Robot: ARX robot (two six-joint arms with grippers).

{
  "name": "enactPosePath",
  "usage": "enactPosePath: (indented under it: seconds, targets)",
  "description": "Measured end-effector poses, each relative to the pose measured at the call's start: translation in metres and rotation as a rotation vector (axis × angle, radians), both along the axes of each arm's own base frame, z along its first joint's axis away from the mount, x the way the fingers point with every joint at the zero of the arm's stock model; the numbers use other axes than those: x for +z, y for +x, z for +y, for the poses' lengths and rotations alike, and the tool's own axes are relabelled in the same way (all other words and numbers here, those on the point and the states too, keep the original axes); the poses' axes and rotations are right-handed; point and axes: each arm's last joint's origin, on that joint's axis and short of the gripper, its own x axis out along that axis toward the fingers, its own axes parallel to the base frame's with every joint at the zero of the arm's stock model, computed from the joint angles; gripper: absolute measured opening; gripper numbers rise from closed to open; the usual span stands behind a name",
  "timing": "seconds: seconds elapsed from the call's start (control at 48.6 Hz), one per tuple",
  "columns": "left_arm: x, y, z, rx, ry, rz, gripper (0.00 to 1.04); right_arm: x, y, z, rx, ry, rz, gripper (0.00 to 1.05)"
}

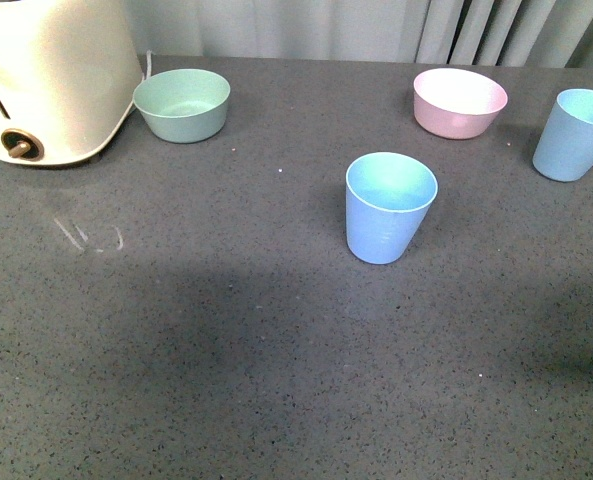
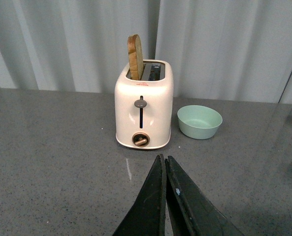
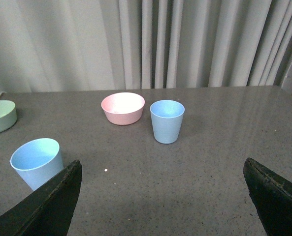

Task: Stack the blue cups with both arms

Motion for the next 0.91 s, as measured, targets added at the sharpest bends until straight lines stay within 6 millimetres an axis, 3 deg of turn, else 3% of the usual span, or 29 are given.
enactPosePath:
  seconds: [0.041, 0.144, 0.35, 0.453, 0.535, 0.597, 0.7, 0.906]
  targets:
    - [0.0, 0.0, 0.0, 0.0, 0.0, 0.0, 0.05, 0.0, 0.0, 0.0, 0.014, 0.011, 0.019, 0.96]
    - [0.0, 0.0, 0.0, 0.0, 0.0, 0.0, 0.25, 0.003, 0.011, -0.011, 0.1, 0.156, 0.369, 0.96]
    - [0.0, 0.0, 0.0, 0.0, 0.0, 0.0, 0.54, 0.049, 0.056, -0.056, 0.02, 0.187, 0.306, 0.96]
    - [0.0, 0.0, 0.0, 0.0, 0.0, 0.0, 0.73, 0.064, 0.106, -0.079, 0.027, 0.167, 0.328, 0.96]
    - [0.0, 0.0, 0.0, 0.0, 0.0, 0.0, 0.89, 0.056, 0.157, -0.091, 0.009, 0.063, 0.363, 0.96]
    - [0.0, 0.0, 0.0, 0.0, 0.001, 0.0, 0.97, 0.047, 0.182, -0.09, 0.054, 0.021, 0.404, 0.96]
    - [0.0, 0.0, 0.0, 0.0, 0.002, 0.0, 0.96, 0.028, 0.235, -0.074, 0.113, -0.1, 0.518, 0.96]
    - [0.0, 0.0, 0.0, 0.0, 0.002, 0.0, 0.96, 0.014, 0.301, -0.032, 0.188, -0.268, 0.588, 0.96]
